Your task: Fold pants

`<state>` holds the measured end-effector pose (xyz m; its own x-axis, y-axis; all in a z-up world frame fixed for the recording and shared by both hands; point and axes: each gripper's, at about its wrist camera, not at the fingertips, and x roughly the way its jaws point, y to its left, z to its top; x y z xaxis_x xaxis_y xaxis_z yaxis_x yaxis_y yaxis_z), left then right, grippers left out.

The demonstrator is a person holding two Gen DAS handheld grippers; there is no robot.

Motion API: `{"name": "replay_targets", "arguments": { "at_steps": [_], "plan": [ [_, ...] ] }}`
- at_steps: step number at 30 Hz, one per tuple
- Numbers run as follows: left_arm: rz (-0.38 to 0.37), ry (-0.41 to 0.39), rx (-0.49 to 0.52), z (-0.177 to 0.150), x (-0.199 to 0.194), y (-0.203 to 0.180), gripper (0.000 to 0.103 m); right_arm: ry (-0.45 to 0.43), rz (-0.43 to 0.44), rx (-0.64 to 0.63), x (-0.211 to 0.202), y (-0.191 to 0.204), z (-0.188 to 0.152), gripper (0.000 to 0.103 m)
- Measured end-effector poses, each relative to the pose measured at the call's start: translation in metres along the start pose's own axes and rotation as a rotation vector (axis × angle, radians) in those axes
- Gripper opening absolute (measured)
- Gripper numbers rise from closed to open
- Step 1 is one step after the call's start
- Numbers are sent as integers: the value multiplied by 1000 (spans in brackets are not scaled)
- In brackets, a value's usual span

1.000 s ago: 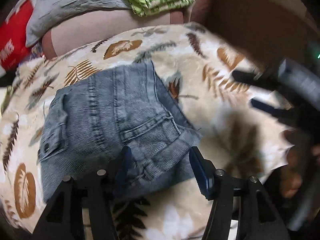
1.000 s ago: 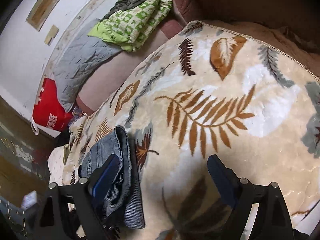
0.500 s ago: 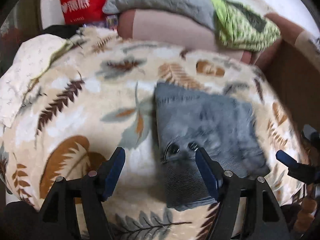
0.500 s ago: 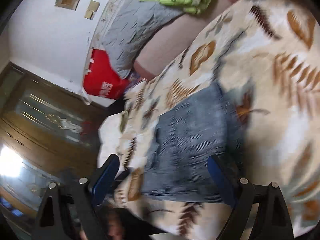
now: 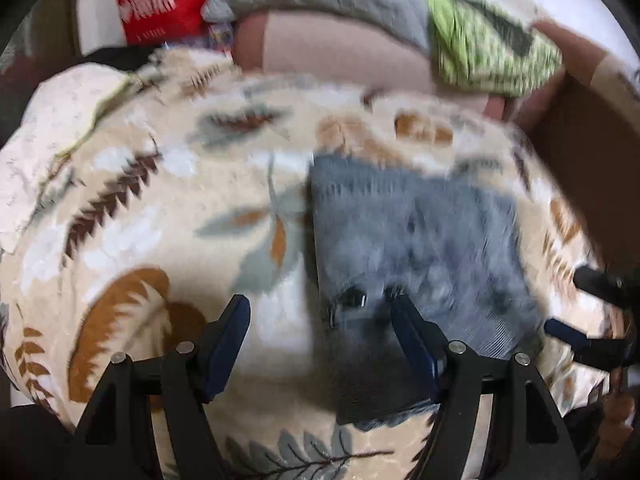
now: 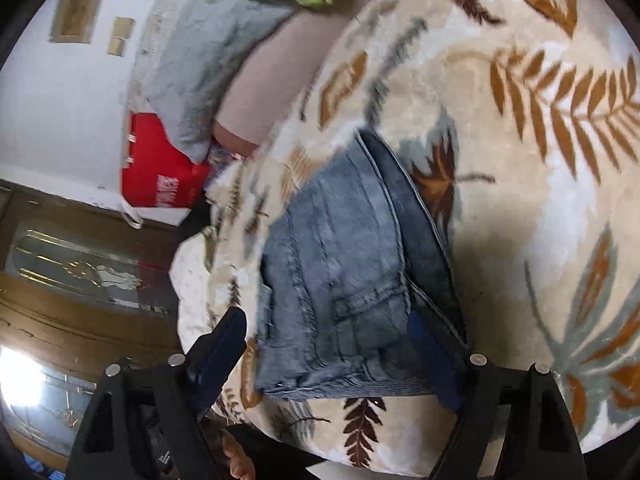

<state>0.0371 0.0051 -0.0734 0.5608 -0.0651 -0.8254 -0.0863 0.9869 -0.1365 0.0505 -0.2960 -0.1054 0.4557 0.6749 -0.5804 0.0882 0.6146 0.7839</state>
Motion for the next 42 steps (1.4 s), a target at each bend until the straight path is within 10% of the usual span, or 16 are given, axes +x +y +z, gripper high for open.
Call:
{"name": "replay_targets", "arguments": {
  "at_steps": [11, 15, 22, 26, 31, 37, 42],
  "plan": [
    [15, -24, 9, -8, 6, 0, 78, 64, -258, -157, 29, 4, 8, 44],
    [13, -17, 10, -7, 8, 2, 79, 80, -332, -261, 37, 21, 4, 11],
    [0, -31, -19, 2, -10, 9, 79, -43, -344, -415, -14, 72, -17, 9],
    [43, -103, 17, 10, -26, -2, 79, -27, -366, -373, -8, 45, -24, 8],
    [172, -1, 250, -7, 17, -38, 80, 26, -361, -286, 20, 0, -30, 9],
    [160, -15, 237, -6, 18, -36, 80, -50, -388, -312, -14, 20, -18, 12],
    [154, -27, 228, -7, 20, -34, 80, -98, -223, -348, -21, 70, 14, 14]
  ]
}}
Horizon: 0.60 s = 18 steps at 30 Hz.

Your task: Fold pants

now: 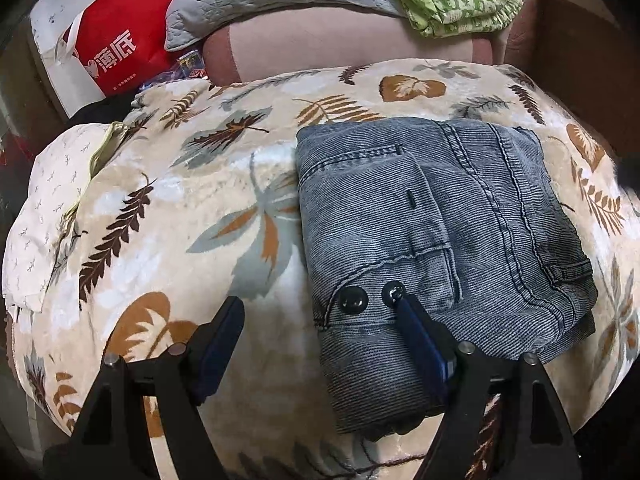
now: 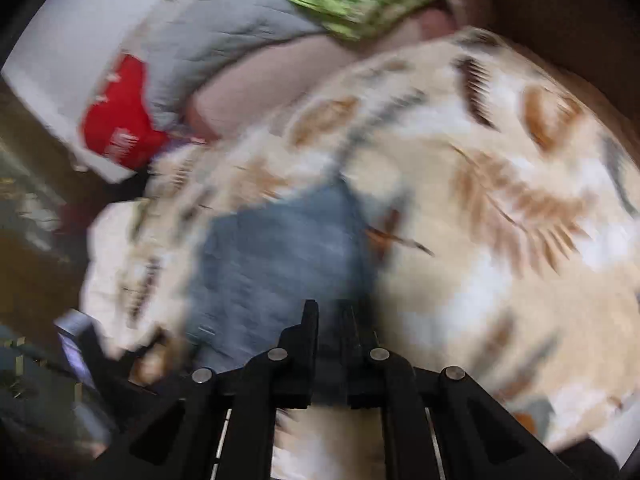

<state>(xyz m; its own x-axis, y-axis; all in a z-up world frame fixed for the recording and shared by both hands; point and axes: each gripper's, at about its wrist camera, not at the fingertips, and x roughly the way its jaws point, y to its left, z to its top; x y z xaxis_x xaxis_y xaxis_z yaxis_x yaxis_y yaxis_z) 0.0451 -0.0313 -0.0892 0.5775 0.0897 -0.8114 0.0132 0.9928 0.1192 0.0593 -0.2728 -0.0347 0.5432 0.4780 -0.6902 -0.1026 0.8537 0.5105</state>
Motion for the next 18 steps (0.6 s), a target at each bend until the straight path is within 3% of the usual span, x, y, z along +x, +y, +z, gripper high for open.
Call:
{"name": "replay_targets", "arguments": {
  "at_steps": [3, 5, 6, 8, 9, 10, 12, 14, 16, 18],
  "plan": [
    [-6, 0, -3, -1, -3, 0, 80, 72, 177, -11, 39, 30, 38, 28],
    [-13, -1, -2, -2, -3, 1, 80, 129, 256, 29, 69, 39, 54, 30],
    [-19, 0, -5, -2, -2, 2, 80, 139, 264, 26, 84, 39, 62, 30],
    [-31, 2, -12, -2, -1, 4, 80, 152, 110, 14, 116, 22, 70, 32],
    [-36, 3, -14, -3, 0, 4, 80, 210, 69, 99, 141, -3, 66, 30],
    [-34, 4, -17, -3, 1, 5, 80, 245, 150, 236, 158, -30, 58, 5],
    [-50, 2, -25, -3, 1, 6, 80, 197, 224, 333, 150, -48, 51, 2],
    [-59, 3, -32, -3, 3, 7, 81, 180, 169, 254, 134, -35, 50, 3],
    [-64, 4, -40, -3, 2, 8, 81, 160, 118, 183, 113, -19, 43, 11],
    [-70, 5, -49, -3, 2, 9, 81, 138, 135, 110, 89, -8, 26, 18]
  ]
}}
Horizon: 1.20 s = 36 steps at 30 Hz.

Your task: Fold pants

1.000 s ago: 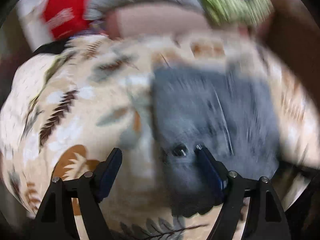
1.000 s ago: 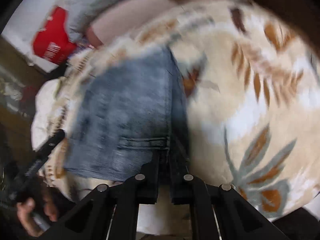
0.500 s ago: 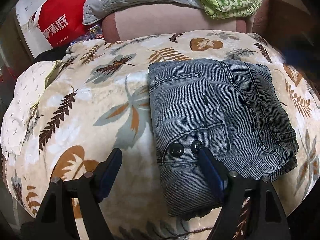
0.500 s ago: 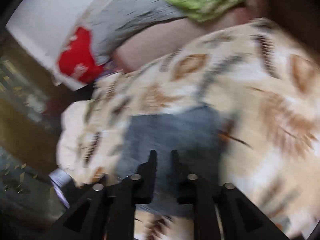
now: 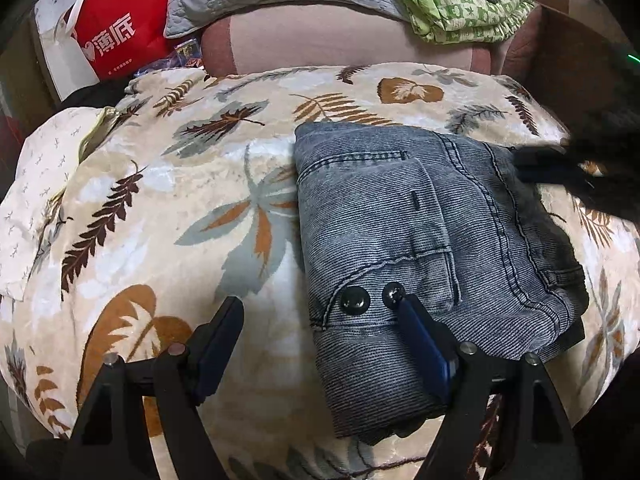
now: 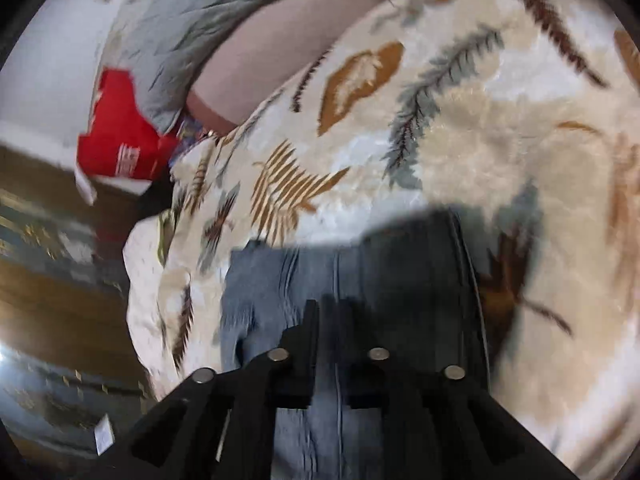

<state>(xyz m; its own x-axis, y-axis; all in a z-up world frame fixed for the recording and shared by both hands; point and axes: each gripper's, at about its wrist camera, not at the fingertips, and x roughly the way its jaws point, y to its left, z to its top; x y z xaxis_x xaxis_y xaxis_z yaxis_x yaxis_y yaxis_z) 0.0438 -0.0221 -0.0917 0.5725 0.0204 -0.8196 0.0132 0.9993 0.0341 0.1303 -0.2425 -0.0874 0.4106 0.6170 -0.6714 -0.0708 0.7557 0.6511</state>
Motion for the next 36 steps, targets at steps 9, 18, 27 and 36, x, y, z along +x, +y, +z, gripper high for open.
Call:
{"name": "replay_targets", "arguments": {
  "at_steps": [9, 18, 27, 36],
  "plan": [
    [-43, -38, -90, 5, -26, 16, 81, -25, -102, -99, -30, -2, -49, 48],
    [-70, -19, -157, -13, -12, 28, 81, 50, -219, -238, -26, 10, -77, 70],
    [-113, -34, -147, -15, -5, 30, 82, 160, -323, -581, 56, 178, 27, 73],
    [-150, -33, -143, -15, -3, 33, 82, 499, -613, -631, 204, 192, 64, 71]
  ]
}}
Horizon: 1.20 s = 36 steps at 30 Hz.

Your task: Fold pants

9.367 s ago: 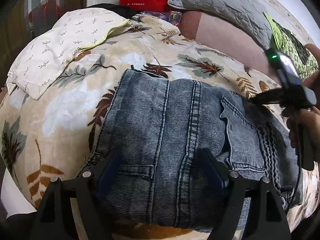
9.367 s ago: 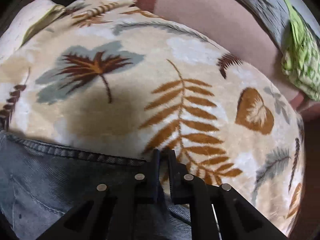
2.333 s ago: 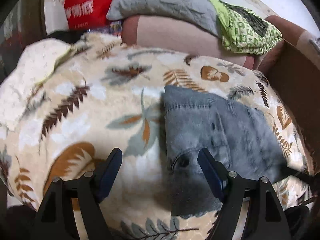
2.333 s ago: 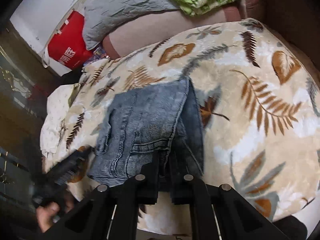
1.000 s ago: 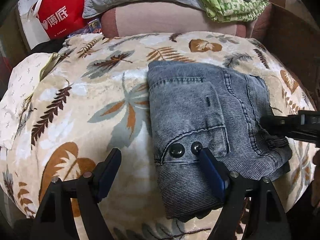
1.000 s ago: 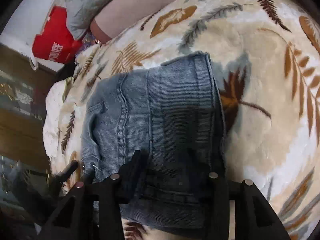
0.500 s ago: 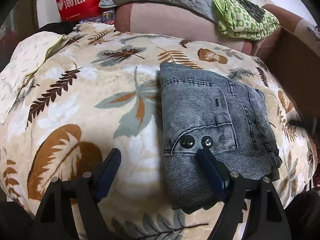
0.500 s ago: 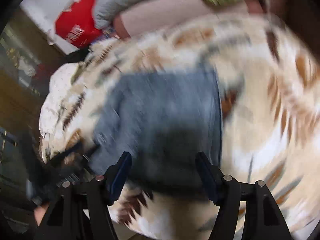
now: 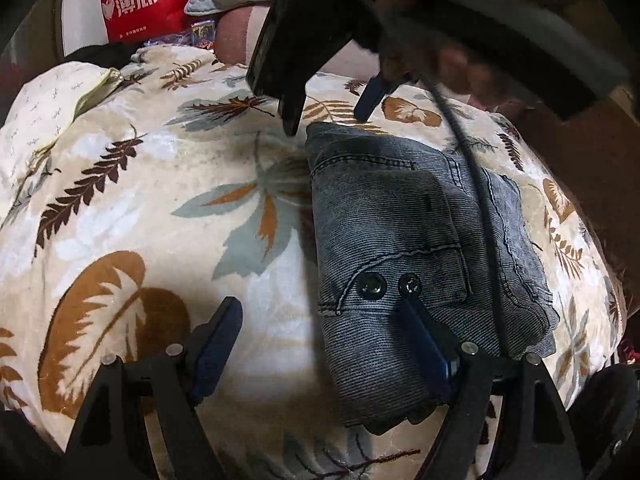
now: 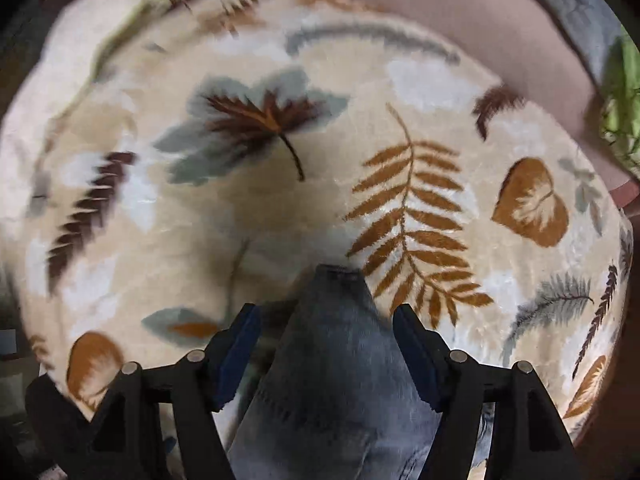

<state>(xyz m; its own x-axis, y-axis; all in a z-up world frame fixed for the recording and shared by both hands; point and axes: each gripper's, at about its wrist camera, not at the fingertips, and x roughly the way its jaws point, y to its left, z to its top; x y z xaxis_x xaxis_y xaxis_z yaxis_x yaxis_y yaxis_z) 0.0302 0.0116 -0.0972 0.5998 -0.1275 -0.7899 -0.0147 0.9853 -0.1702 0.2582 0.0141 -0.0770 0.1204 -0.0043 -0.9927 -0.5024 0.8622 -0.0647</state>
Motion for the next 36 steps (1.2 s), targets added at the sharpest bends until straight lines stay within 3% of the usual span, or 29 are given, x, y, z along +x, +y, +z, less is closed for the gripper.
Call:
{"name": "replay_targets", "arguments": {
  "at_steps": [3, 4, 11, 13, 15, 19, 23, 27, 30, 32, 36],
  "plan": [
    [-11, 4, -3, 0, 1, 2, 82, 52, 27, 1, 14, -1, -2, 14],
    [-17, 5, -7, 1, 2, 3, 82, 39, 26, 3, 13, -3, -4, 11],
    [-24, 5, -13, 1, 2, 4, 82, -94, 62, 180, 3, -35, -22, 10],
    [-26, 8, -18, 1, 2, 4, 82, -159, 26, 229, -7, -44, -28, 11],
    [-25, 6, -25, 0, 3, 5, 82, -261, -64, 297, -28, -59, -37, 13],
    [-25, 5, -42, 0, 4, 6, 84, -377, 24, 336, -65, -78, -79, 15],
    [-24, 3, -56, -1, 5, 8, 85, -385, 168, 277, -74, -72, -147, 15],
    [-6, -5, -55, -2, 4, 6, 85, -343, 275, 325, -48, -83, -217, 15],
    [12, 2, -46, -3, 4, 0, 85, -214, 303, 347, 2, -88, -249, 18],
    [36, -17, -35, -4, 1, -3, 85, -289, 346, 365, 3, -92, -264, 18],
    [42, -10, -30, -2, 1, -3, 85, -378, 330, 358, -25, -88, -279, 18]
  ]
}}
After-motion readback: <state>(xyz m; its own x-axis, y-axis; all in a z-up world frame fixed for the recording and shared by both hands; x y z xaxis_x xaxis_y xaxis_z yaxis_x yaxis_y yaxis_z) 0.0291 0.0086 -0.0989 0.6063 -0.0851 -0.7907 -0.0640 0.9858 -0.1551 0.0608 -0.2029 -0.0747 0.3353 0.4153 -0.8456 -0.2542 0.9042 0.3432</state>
